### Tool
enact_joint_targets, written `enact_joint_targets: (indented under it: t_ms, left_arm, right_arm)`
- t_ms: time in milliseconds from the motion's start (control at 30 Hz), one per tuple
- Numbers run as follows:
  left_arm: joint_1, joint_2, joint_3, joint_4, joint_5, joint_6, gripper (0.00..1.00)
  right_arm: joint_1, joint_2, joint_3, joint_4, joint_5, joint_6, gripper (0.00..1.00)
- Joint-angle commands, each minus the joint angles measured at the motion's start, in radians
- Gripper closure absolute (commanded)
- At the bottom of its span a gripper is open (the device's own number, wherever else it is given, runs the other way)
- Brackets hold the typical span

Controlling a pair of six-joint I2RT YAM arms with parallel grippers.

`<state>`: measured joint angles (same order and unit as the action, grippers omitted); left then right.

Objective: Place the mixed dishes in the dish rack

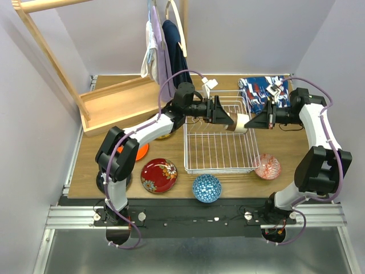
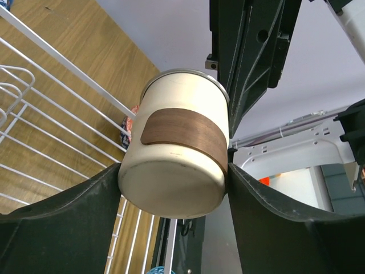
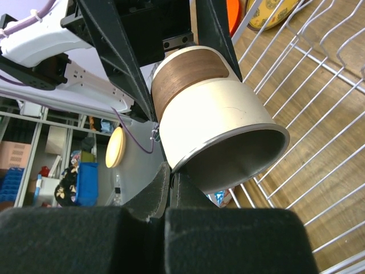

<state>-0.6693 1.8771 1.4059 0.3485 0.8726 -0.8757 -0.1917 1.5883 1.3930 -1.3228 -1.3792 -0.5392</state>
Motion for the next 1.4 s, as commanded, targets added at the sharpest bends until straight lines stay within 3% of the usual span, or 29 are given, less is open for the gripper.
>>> enact_joint_targets:
  t_ms: [0, 100, 167, 200, 333, 600, 800, 1133, 1367]
  left_arm:
    - [-0.013, -0.01, 0.019, 0.029, 0.063, 0.026, 0.29]
    - [-0.013, -0.006, 0.051, -0.041, 0.02, 0.088, 0.39]
    - [-0.01, -0.004, 0.074, -0.103, -0.021, 0.133, 0.44]
    - [-0.009, 0.0, 0.082, -0.12, -0.033, 0.151, 0.47]
    - [0.007, 0.028, 0.152, -0.247, -0.093, 0.315, 0.48]
    - [0.016, 0.151, 0.451, -0.609, -0.262, 0.685, 0.48]
    - [0.008, 0.247, 0.686, -0.813, -0.512, 0.918, 0.51]
    - [0.011, 0.379, 0.89, -0.947, -0.767, 1.089, 0.51]
    - [0.008, 0.436, 0.941, -1.013, -0.784, 1.158, 0.51]
  right_arm:
    - [0.005, -0.022, -0.037, 0.062, 0.04, 0.041, 0.86]
    - [0.005, -0.025, -0.032, 0.073, 0.072, 0.05, 0.65]
    - [0.005, -0.028, -0.003, 0.034, 0.101, 0.009, 0.59]
    - [0.005, -0.03, 0.007, 0.014, 0.106, -0.016, 0.51]
    - [0.005, -0.05, 0.057, -0.047, 0.17, -0.048, 0.36]
    - [0.003, -0.149, 0.048, -0.061, 0.376, -0.096, 0.32]
    - [0.005, -0.212, -0.017, 0.002, 0.433, -0.042, 0.32]
    - [0.005, -0.248, -0.086, 0.069, 0.388, 0.018, 0.32]
    - [0.005, -0.258, -0.121, 0.099, 0.385, 0.035, 0.32]
